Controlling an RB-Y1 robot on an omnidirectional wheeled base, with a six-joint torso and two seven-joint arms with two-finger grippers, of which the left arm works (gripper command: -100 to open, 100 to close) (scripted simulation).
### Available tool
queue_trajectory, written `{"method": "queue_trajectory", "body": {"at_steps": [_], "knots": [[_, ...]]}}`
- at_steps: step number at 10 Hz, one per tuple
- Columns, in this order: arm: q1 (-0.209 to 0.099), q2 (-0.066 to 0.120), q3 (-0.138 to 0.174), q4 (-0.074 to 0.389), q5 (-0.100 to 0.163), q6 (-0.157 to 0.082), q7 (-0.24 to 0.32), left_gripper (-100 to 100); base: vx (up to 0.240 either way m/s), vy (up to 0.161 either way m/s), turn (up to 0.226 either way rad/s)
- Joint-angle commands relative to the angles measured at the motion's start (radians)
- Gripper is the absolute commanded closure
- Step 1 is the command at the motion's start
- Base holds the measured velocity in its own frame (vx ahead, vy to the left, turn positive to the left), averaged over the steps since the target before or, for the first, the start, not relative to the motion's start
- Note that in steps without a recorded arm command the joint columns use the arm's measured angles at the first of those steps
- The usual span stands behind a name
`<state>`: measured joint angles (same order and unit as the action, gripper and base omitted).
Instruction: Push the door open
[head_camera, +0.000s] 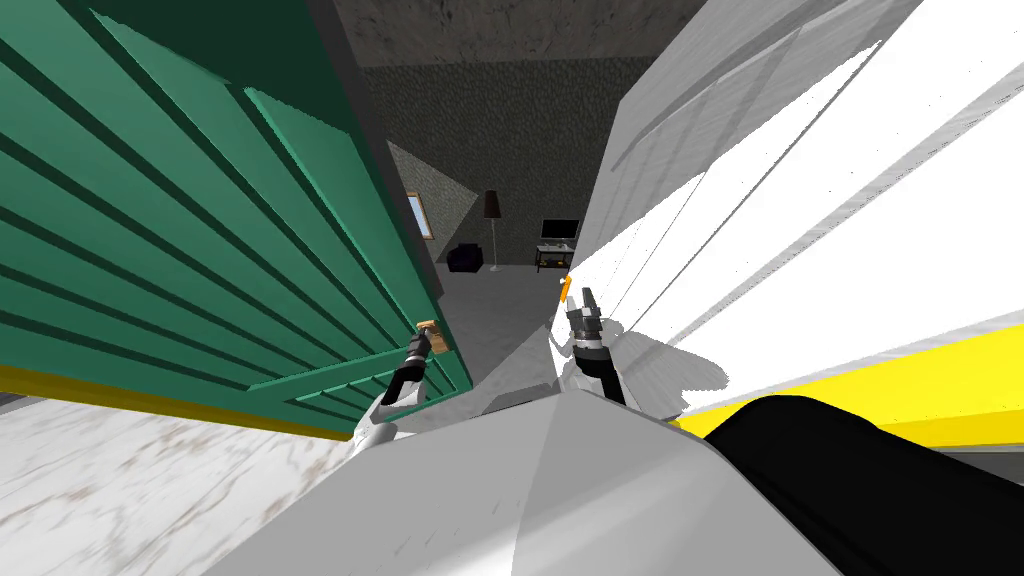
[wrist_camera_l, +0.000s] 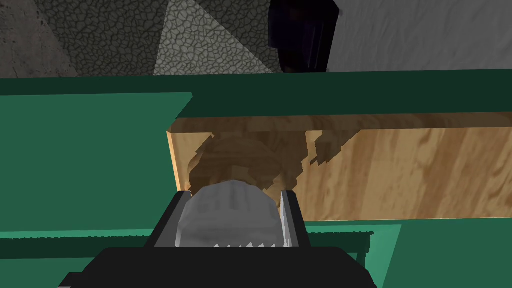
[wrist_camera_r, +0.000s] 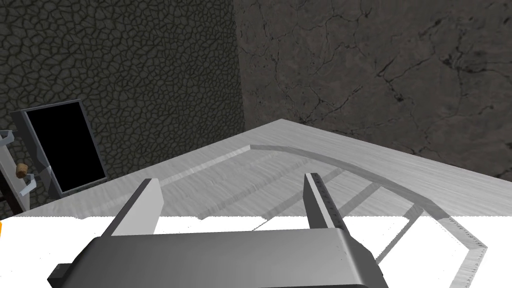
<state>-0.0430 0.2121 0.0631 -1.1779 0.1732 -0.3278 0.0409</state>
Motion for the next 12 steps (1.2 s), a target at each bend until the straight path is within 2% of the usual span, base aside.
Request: {"method": "queue_trajectory", "body": {"at_steps": [1,7,9,10,12], "knots": [[-0.02,0.008,0.031,0.015,0.004,0.0,-0.003,100,0.151,-0.08,0.06],[-0.042,-0.002,0.099,0.053,0.008,0.001,-0.019,100,0.17,-0.098,0.064],[-0.041,-0.001,0.101,0.062,0.008,0.001,-0.02,100,0.128,-0.064,0.049],[-0.033,-0.001,0.126,0.056,0.028,0.0,-0.038,100,0.123,0.0,-0.047],[-0.023,-0.002,0.152,0.051,0.052,-0.001,-0.059,100,0.187,-0.038,-0.032]]}}
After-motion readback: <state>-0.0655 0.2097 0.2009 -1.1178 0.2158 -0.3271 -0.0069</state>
